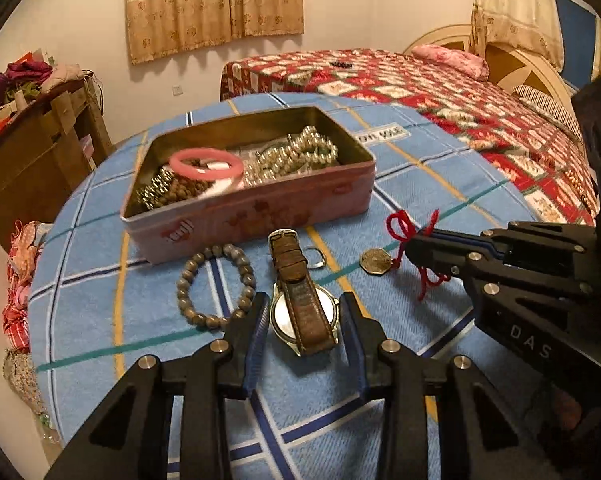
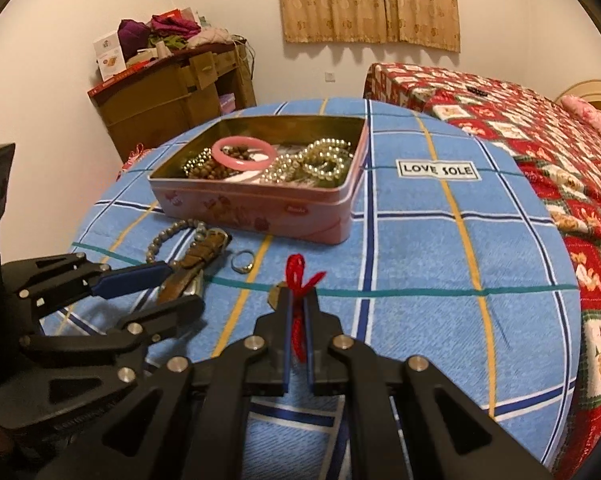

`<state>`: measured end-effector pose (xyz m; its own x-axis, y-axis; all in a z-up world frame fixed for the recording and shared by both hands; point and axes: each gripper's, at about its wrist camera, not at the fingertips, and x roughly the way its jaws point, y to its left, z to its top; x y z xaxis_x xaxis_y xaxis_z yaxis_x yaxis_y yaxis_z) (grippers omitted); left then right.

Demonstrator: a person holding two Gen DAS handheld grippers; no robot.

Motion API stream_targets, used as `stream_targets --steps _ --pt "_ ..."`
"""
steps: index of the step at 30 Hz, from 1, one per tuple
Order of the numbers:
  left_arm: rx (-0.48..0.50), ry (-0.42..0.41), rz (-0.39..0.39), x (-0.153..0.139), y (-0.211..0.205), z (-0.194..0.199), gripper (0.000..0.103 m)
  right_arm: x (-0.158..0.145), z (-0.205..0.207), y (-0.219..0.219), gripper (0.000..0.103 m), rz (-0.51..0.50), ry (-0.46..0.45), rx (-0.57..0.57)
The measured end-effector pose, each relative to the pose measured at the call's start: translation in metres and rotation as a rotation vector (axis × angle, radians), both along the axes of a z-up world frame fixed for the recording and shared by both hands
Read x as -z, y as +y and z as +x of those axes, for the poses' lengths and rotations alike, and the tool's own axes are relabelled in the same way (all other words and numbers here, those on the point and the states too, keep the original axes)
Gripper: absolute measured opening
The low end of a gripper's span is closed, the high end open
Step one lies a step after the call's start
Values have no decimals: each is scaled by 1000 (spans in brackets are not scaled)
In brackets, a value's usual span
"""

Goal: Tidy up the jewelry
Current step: 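Carry the watch and red charm over the pink tin with both tools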

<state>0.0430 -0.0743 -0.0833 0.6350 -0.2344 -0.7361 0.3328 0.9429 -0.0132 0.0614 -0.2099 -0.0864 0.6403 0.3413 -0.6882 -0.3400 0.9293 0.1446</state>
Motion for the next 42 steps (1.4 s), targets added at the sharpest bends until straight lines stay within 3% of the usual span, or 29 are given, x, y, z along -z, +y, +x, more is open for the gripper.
stream_targets --steps 12,20,32,42 --pt "-11 -103 -33 -51 18 0 36 -39 1 0 9 4 -78 -13" --pt "-31 -157 -25 -75 31 23 36 -69 17 1 9 8 -137 -34" --pt "-70 -178 -2 -83 41 82 36 -97 61 24 9 -2 -197 -84" --pt "-71 -143 9 -66 44 113 36 -86 100 41 9 -10 -163 -86"
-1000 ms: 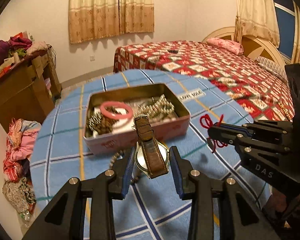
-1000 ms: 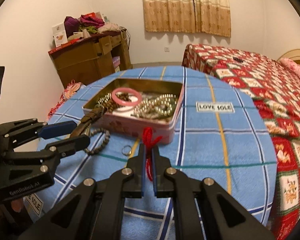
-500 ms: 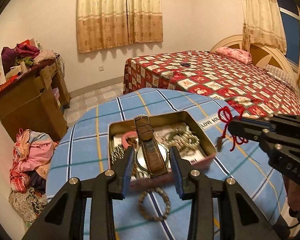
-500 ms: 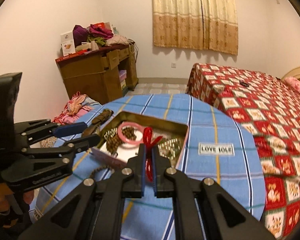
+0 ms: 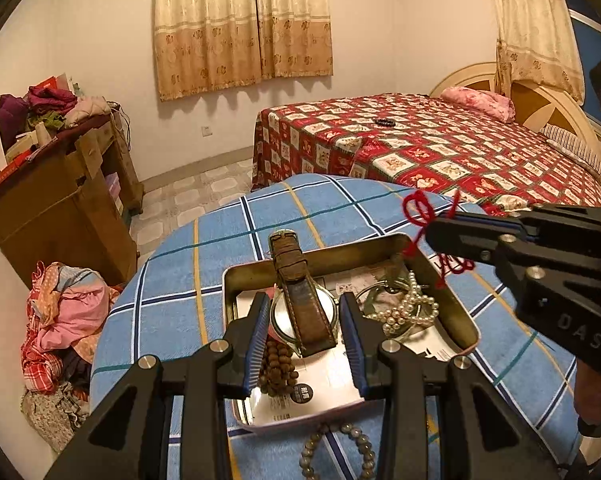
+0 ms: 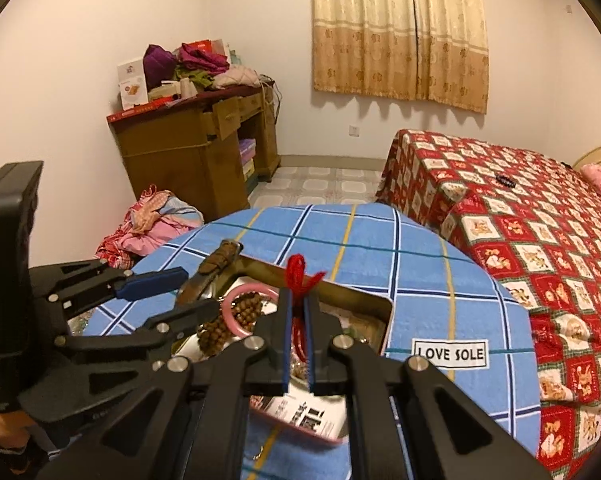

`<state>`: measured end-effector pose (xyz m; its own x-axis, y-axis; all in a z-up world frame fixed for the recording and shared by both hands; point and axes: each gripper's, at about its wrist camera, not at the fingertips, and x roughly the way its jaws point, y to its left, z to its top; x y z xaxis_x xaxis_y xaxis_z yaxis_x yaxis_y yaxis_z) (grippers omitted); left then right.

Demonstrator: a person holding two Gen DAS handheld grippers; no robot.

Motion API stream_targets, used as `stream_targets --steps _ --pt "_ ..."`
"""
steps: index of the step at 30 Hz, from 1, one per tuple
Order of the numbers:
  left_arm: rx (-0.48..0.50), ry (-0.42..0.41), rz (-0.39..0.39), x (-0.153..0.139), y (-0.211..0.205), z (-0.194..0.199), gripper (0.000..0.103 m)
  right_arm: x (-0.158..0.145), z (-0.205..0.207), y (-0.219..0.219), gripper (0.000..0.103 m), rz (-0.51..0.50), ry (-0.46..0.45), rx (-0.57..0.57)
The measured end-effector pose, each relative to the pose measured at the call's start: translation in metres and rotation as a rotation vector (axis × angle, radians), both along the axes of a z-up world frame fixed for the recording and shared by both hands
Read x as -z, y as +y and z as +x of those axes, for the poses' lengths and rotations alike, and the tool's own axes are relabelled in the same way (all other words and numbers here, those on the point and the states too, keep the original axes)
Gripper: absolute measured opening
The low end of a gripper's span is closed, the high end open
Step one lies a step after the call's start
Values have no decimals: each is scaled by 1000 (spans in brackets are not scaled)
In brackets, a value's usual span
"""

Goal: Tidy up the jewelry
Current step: 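Carry the watch and red charm over the pink tin with both tools, then lower both held pieces into the pink tin and open both tools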

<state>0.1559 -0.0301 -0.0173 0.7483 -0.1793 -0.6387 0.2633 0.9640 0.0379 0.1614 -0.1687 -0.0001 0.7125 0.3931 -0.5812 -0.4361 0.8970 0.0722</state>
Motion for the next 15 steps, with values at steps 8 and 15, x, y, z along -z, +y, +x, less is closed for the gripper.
stream_targets --steps 8,15 --pt "2 24 -4 12 1 10 36 20 18 8 9 -29 49 4" --pt "-3 42 -18 17 4 16 37 31 22 10 9 -39 84 15"
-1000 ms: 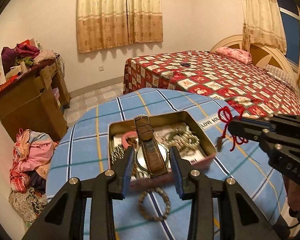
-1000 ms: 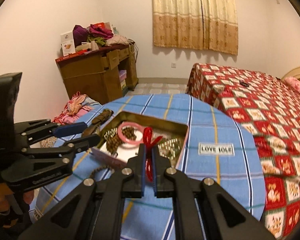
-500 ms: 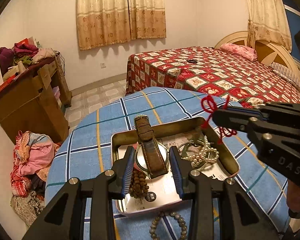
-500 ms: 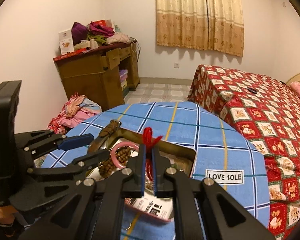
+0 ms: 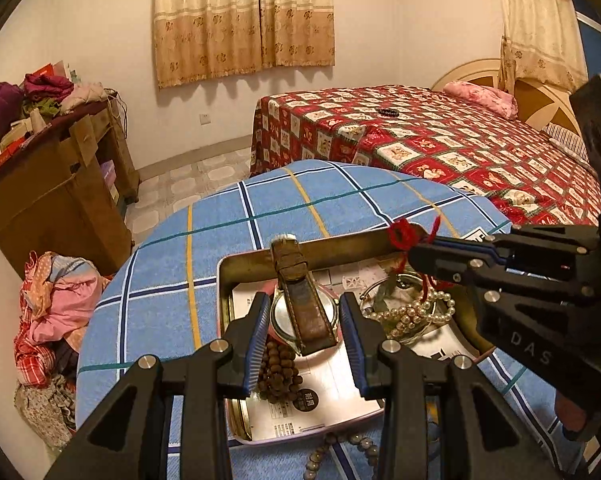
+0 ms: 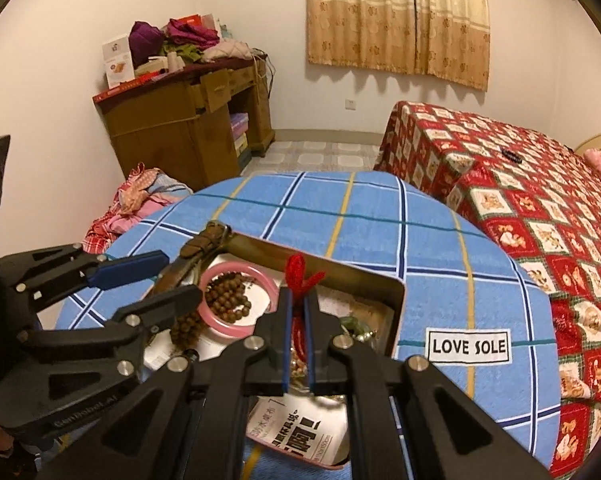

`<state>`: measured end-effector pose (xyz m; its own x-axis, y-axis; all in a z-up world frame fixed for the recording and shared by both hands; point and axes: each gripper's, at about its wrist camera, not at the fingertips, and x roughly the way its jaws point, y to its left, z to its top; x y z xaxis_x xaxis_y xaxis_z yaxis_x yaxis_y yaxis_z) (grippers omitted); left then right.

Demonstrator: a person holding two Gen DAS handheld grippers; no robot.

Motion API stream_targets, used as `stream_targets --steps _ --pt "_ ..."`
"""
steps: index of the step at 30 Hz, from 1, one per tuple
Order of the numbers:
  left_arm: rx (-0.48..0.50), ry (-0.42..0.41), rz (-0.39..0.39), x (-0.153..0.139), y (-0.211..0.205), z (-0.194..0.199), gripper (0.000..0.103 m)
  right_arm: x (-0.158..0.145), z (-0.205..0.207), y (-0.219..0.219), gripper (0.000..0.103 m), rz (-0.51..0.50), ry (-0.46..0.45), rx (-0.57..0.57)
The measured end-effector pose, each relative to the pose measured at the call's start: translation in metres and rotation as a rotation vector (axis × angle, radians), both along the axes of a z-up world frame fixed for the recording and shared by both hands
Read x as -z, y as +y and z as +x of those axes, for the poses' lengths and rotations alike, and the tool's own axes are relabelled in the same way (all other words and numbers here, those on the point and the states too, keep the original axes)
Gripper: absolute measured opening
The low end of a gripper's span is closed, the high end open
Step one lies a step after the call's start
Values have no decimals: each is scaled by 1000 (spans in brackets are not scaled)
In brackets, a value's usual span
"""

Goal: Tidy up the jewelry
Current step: 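Lower both held pieces into the pink tin and open both tools, then move the left tool to the grey bead bracelet while the right tool approaches the silver ring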

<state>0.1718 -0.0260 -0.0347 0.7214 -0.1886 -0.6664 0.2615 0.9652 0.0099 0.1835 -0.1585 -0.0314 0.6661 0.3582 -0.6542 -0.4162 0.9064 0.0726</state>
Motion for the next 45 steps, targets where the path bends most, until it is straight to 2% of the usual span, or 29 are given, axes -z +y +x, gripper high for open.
stream_targets --steps 3,4,6,7,9,10,12,13,18,22,30,45 --pt "-1 8 -8 3 2 2 39 4 1 0 10 -4 12 3" --pt "1 7 -12 3 2 2 56 5 2 -1 12 -4 18 3" --pt "-18 -16 -15 -1 2 0 84 7 1 0 12 -15 25 6" --pt "-28 -31 -9 -2 2 -1 86 8 1 -1 14 -18 22 11" --pt "-38 -27 -11 -4 3 -1 86 9 2 -4 23 -13 28 23" --pt "-43 -23 -17 -5 4 0 86 10 2 -6 36 -10 31 29" --pt "-58 -37 -11 -7 5 0 87 11 2 -10 51 -10 30 53" --pt "-62 -36 -11 -7 5 1 89 11 2 -13 54 -3 27 60" --pt "-56 -47 -23 -7 5 -2 94 10 -1 -15 55 -11 20 73" --pt "-59 -52 -23 -5 5 -5 96 12 -2 -18 64 -12 20 90" --pt "-60 -65 -25 -6 5 -9 97 11 -7 -22 68 0 14 96" --pt "-75 -67 -33 -7 13 -21 98 12 -24 -19 71 4 3 105"
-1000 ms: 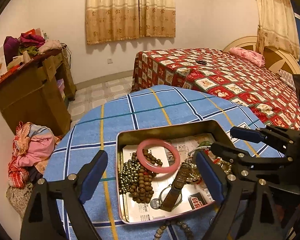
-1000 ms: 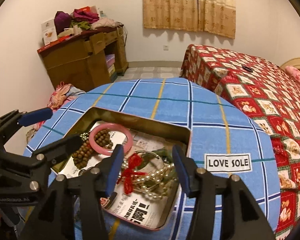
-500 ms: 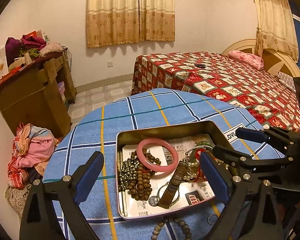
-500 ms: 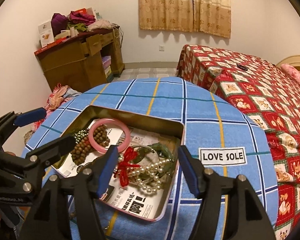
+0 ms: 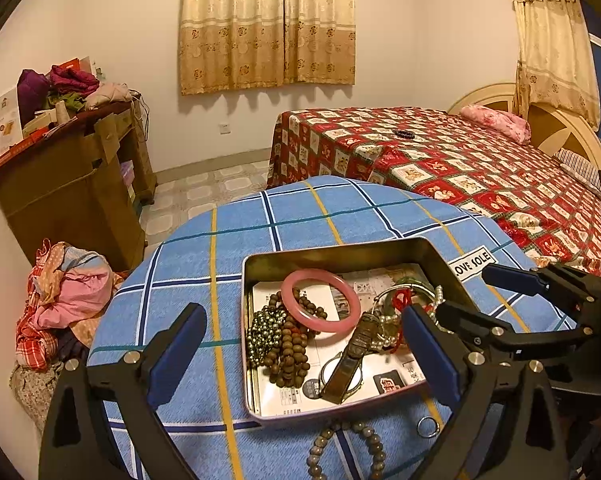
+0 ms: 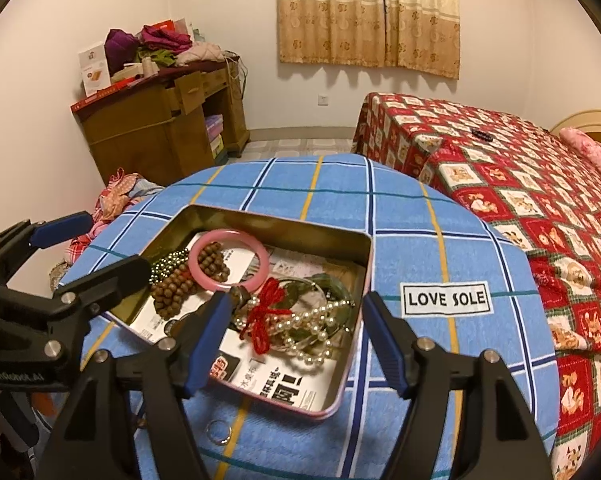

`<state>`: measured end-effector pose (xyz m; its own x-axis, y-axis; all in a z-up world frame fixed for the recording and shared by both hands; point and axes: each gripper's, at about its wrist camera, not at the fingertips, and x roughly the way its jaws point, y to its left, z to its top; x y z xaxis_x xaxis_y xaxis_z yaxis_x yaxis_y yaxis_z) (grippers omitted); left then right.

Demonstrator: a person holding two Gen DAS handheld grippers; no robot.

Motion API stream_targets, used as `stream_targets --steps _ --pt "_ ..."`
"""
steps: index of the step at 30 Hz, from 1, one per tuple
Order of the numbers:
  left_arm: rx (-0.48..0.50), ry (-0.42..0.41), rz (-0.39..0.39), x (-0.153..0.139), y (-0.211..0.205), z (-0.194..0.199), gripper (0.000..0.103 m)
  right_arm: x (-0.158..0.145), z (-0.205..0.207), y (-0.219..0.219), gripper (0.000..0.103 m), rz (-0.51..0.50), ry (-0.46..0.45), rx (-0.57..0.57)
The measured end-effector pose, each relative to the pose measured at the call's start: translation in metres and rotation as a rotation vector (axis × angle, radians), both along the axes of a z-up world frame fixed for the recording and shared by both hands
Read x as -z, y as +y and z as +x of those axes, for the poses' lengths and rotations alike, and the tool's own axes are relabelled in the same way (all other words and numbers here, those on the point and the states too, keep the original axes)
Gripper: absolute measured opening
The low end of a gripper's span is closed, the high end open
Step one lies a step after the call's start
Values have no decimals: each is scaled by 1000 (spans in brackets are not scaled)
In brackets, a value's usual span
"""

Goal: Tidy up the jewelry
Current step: 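Move the left tool to the grey bead bracelet while the right tool approaches the silver ring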

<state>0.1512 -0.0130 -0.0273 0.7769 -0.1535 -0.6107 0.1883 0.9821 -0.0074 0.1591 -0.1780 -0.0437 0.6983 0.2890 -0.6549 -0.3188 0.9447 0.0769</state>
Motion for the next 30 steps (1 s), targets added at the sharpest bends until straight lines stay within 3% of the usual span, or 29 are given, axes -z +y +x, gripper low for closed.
stream_targets --steps 16,30 --pt "-18 -28 37 -2 10 -46 98 0 -42 -4 73 17 -17 2" --pt "-85 62 45 37 28 -72 98 22 -66 1 73 -9 25 -9"
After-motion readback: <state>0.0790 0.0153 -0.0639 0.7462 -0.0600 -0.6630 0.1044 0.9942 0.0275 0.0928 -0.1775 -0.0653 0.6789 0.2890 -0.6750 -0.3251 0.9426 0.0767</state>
